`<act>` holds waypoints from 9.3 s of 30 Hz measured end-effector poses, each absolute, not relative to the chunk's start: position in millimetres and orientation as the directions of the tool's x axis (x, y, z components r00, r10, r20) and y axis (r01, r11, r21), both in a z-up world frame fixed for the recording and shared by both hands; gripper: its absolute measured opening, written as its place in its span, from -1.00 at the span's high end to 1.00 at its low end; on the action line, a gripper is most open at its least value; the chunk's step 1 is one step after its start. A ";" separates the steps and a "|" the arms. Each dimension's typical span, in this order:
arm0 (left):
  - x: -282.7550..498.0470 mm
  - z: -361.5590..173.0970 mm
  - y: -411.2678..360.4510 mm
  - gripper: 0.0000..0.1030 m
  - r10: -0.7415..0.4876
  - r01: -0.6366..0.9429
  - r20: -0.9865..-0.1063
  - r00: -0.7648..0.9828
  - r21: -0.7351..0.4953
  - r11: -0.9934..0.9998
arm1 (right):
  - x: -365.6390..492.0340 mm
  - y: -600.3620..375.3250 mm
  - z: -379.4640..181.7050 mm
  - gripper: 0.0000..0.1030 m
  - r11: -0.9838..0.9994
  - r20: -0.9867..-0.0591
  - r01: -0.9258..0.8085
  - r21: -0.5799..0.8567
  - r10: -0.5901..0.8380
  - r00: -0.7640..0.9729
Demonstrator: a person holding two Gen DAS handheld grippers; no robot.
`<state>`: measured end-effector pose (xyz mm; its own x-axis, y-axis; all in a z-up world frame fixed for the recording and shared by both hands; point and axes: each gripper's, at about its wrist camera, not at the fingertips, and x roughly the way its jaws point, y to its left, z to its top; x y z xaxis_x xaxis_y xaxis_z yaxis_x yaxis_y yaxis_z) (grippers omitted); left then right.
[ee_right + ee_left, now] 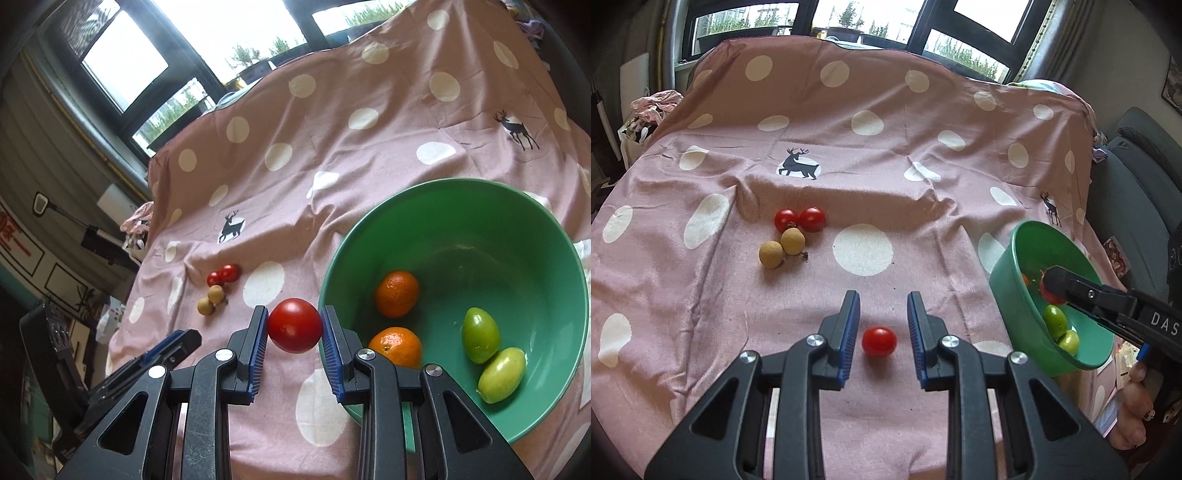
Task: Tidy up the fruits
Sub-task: 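Carry the tomato in the right tool to the bowl while the left tool carries its tomato, then open the right tool over the bowl while the left tool releases its tomato, then grasp a small tan round fruit with the right tool while the left tool grasps another, then carry the tan fruit in the right tool to the bowl while the left tool carries its own, then open the right tool over the bowl while the left tool releases its tan fruit, then grasp a remaining cherry tomato with the right tool while the left tool grasps the last one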
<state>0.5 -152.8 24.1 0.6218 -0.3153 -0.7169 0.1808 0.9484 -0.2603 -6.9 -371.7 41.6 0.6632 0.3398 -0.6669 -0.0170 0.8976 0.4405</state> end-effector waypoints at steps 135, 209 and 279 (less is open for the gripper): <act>90.7 -29.1 -59.0 0.30 -0.211 -0.086 -0.798 0.565 -0.311 0.946 | 150.5 -198.2 -40.0 0.40 0.913 -0.849 -0.073 0.402 0.402 0.343; 13.4 51.7 -133.4 0.53 -0.267 0.142 -0.674 0.689 -0.235 0.961 | -3.0 -365.5 62.1 0.46 0.861 -0.608 0.022 0.508 0.340 0.718; 55.0 25.1 -97.5 -0.22 -0.232 0.009 -0.728 0.646 -0.297 0.955 | -0.5 -410.6 53.6 0.12 0.881 -0.652 0.189 0.433 0.161 0.741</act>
<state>55.0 -97.5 25.1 0.6456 -0.2321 -0.7275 0.0088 0.9549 -0.2967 -0.5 -410.6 53.6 0.7408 0.1614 -0.6520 0.1889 0.8815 0.4328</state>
